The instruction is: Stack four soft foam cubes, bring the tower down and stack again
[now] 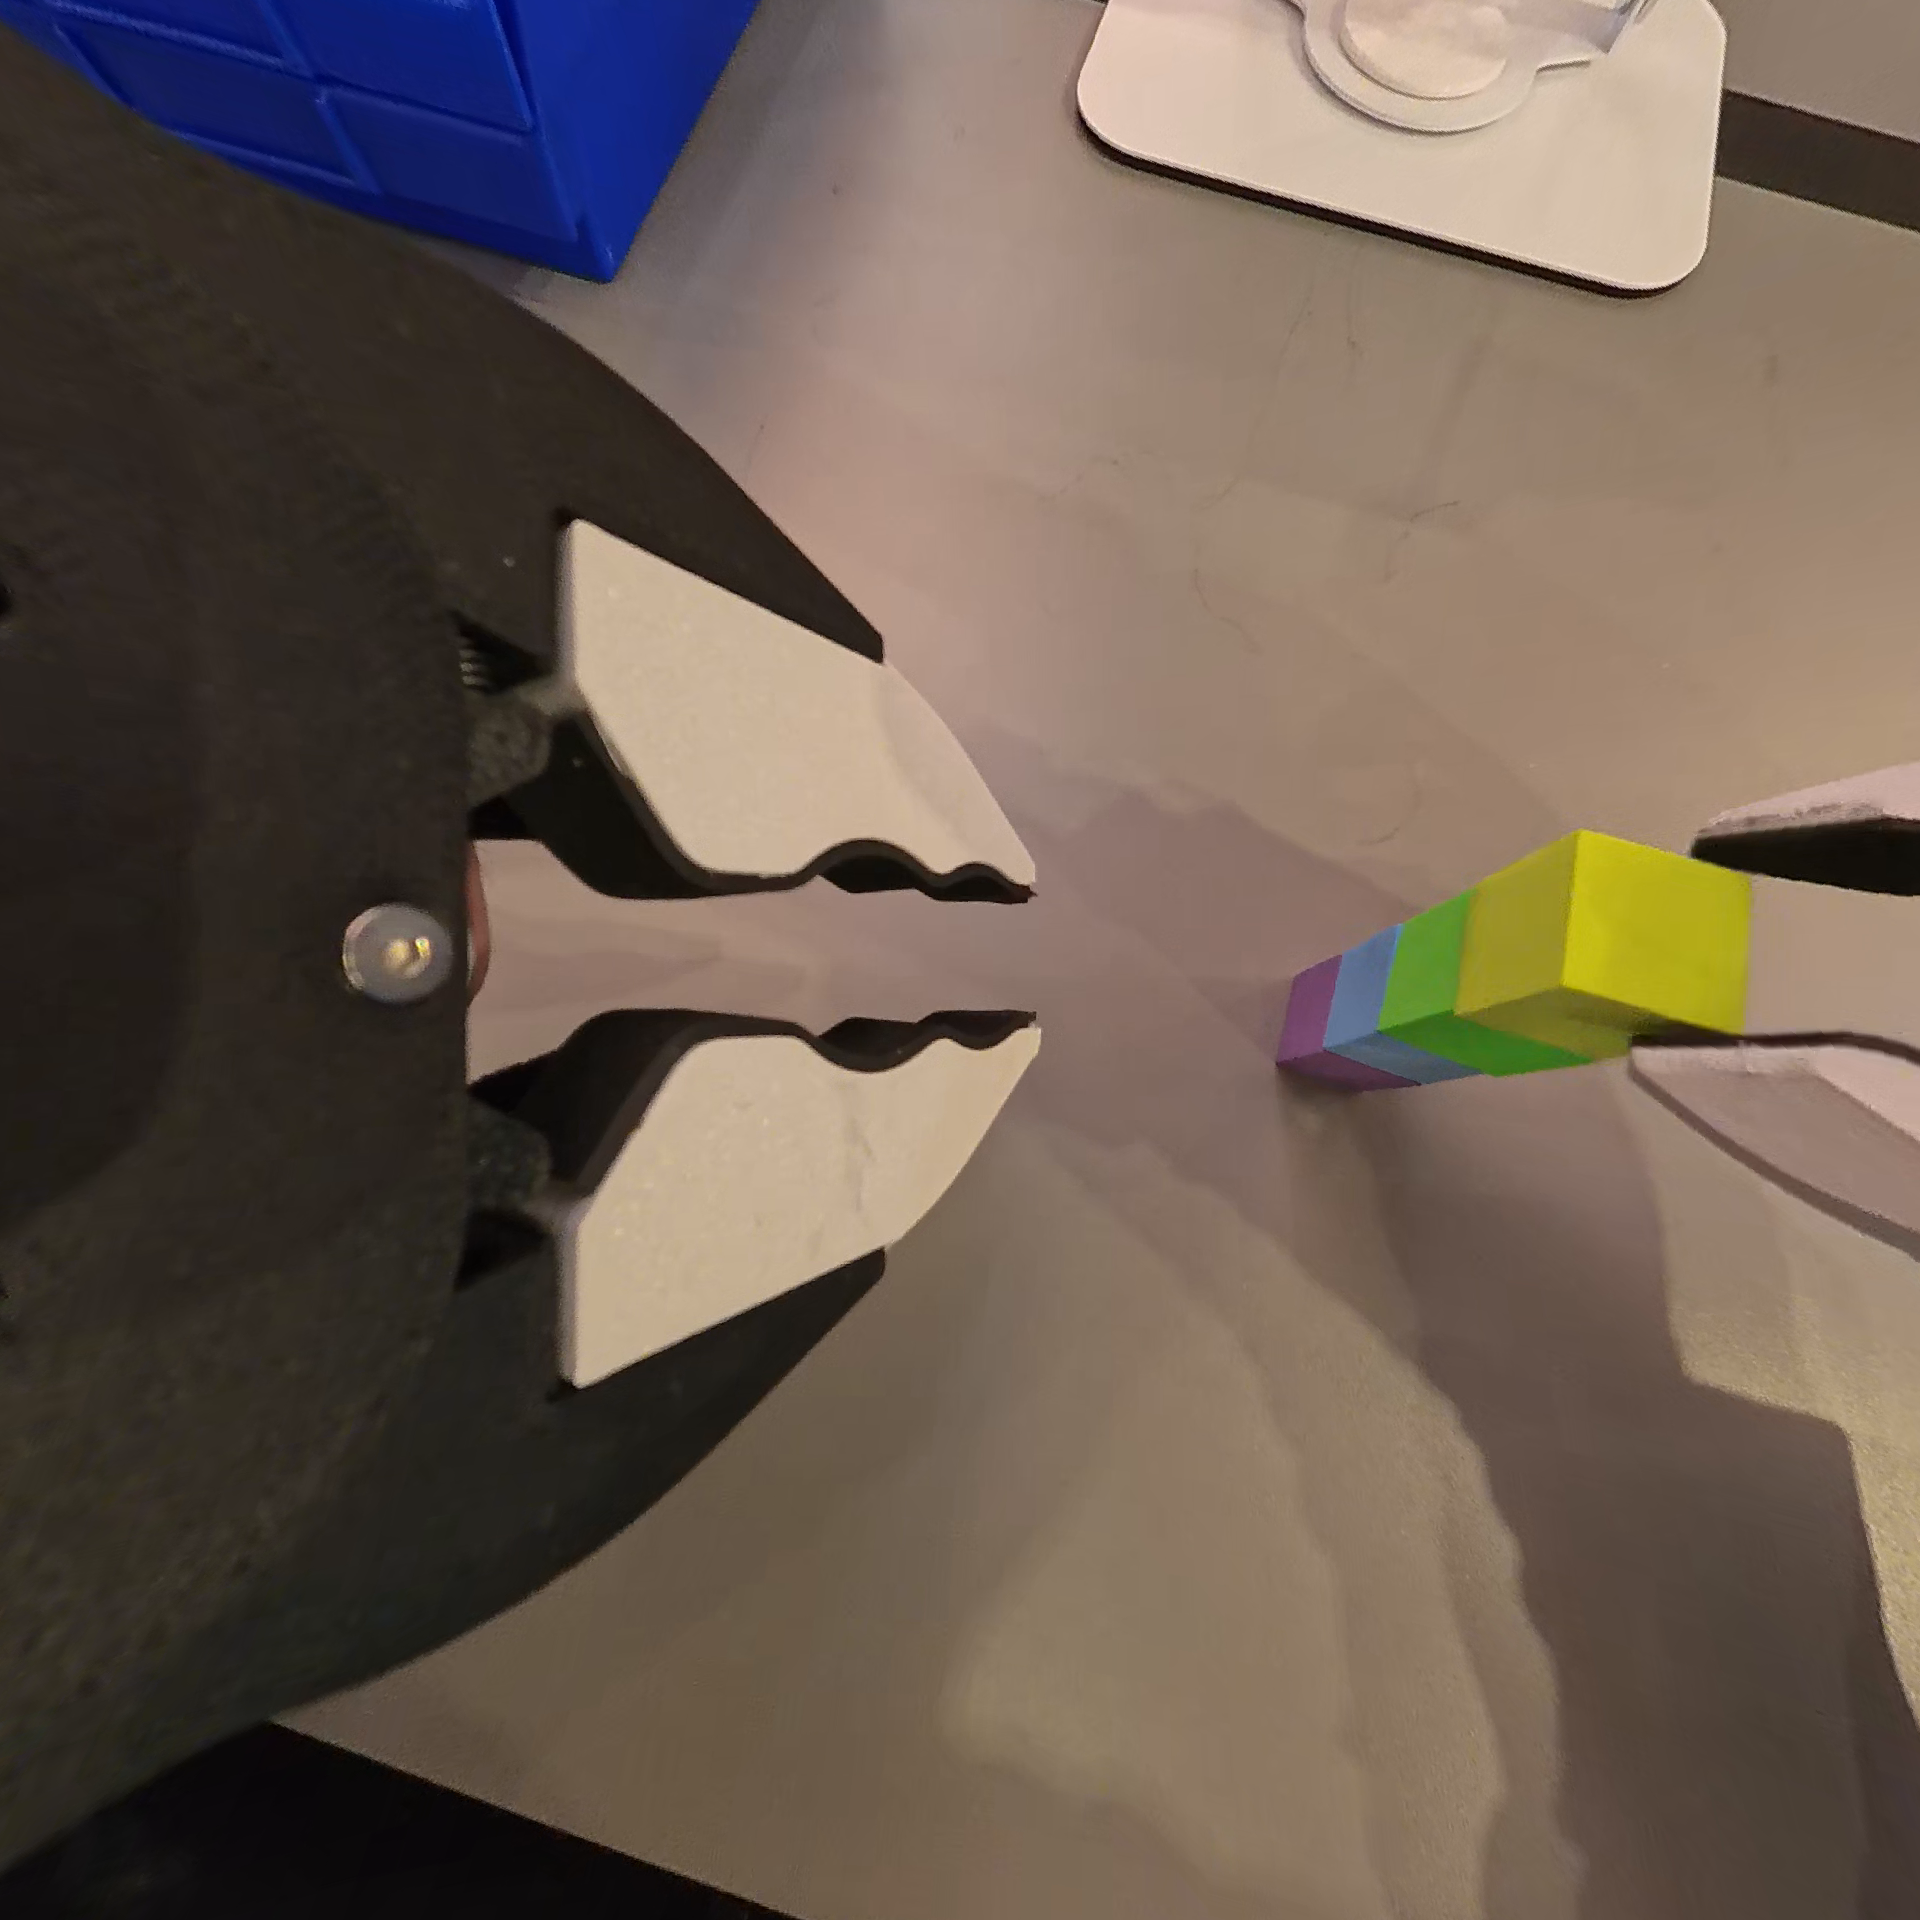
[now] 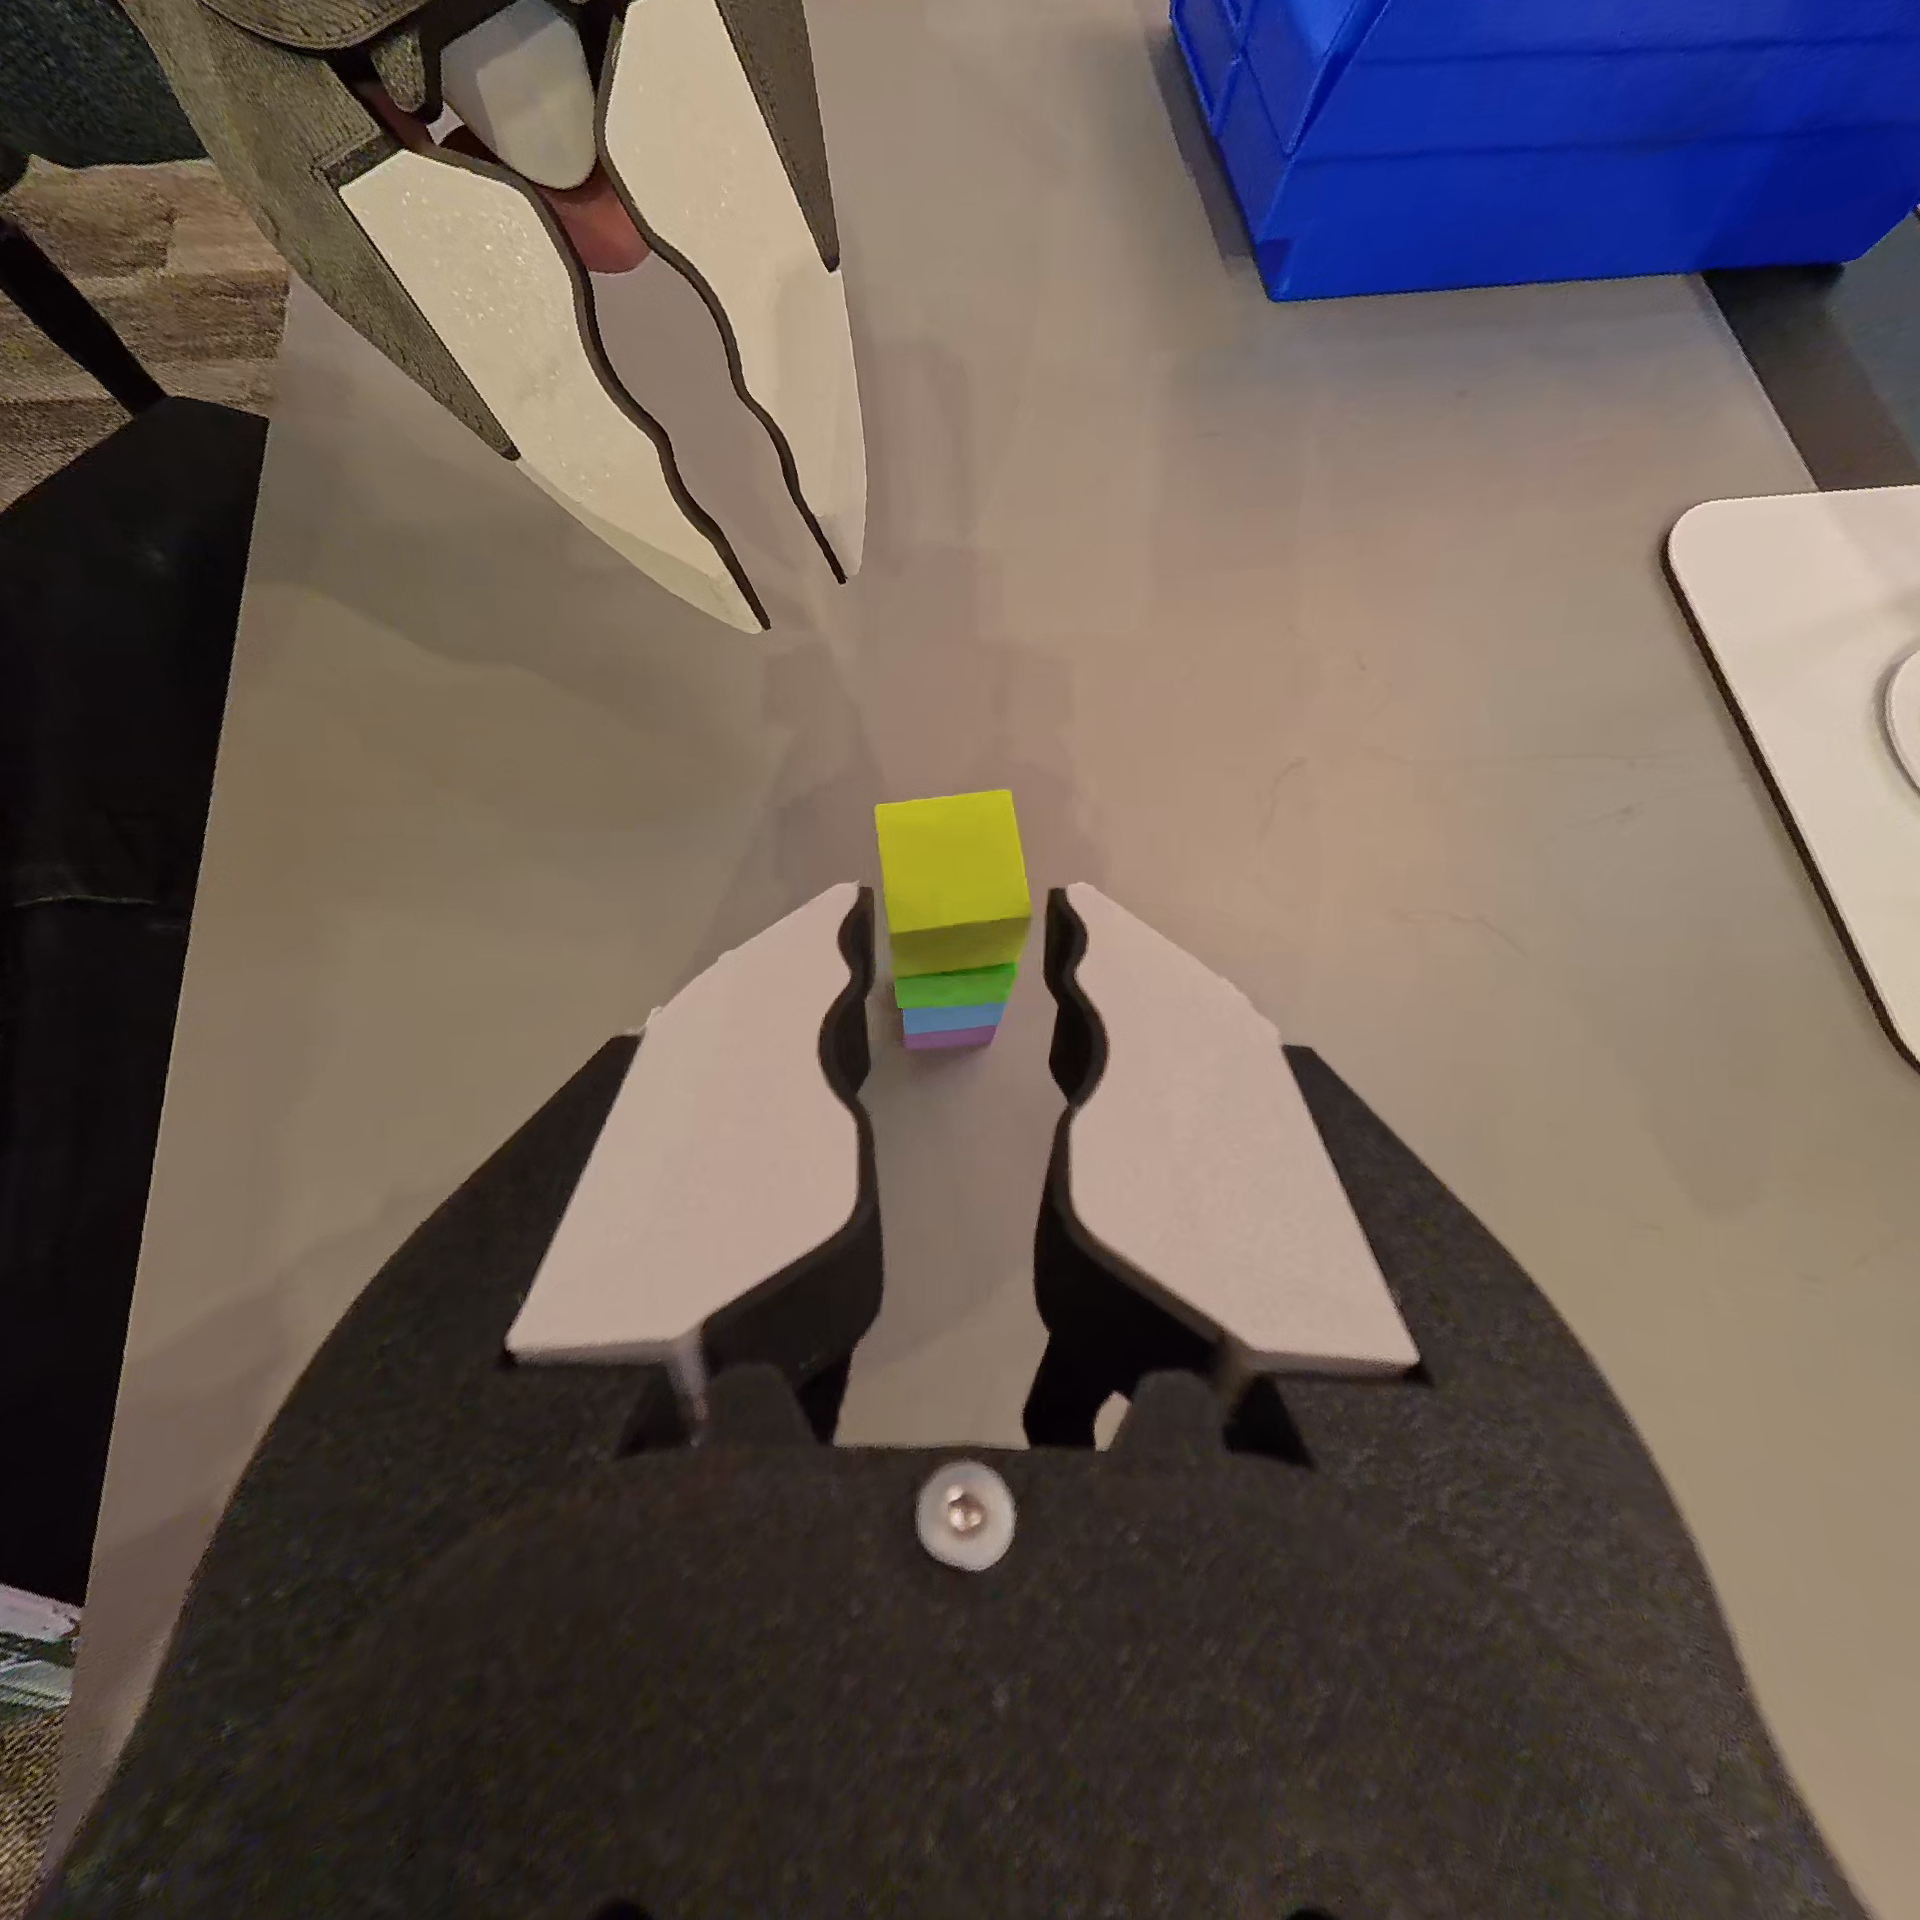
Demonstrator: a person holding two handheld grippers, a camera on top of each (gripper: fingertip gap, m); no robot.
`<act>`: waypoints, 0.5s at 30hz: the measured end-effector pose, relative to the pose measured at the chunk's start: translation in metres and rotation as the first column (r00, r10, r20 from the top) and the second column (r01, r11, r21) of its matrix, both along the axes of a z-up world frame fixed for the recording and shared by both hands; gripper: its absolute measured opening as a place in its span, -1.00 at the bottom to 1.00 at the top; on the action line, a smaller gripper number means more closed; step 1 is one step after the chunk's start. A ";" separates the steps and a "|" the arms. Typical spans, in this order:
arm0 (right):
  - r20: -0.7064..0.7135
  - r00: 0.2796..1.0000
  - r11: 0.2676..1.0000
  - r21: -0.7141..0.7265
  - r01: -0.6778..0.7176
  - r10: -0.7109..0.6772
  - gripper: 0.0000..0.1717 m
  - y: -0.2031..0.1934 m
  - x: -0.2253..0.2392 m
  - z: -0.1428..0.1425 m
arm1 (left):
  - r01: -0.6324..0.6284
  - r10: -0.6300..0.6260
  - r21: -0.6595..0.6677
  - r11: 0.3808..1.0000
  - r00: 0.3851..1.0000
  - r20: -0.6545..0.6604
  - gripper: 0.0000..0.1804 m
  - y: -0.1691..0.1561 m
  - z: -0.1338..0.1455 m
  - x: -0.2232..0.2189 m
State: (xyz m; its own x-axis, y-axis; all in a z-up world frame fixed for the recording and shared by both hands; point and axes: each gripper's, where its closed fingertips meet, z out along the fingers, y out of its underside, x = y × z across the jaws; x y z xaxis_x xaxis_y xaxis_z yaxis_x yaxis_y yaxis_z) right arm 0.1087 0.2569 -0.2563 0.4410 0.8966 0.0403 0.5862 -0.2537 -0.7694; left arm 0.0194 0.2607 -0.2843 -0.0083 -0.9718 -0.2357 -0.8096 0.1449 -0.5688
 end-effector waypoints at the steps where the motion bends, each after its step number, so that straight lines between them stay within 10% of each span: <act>1: 0.001 1.000 1.000 -0.001 0.000 0.000 -0.62 0.000 0.000 0.000 | 0.000 0.000 -0.001 1.000 1.000 0.000 -0.79 0.000 0.000 0.000; 15: -0.016 1.000 1.000 0.006 0.023 -0.023 -0.50 -0.001 0.000 0.004 | 0.005 -0.004 -0.004 1.000 0.998 0.061 -0.77 -0.004 0.016 0.010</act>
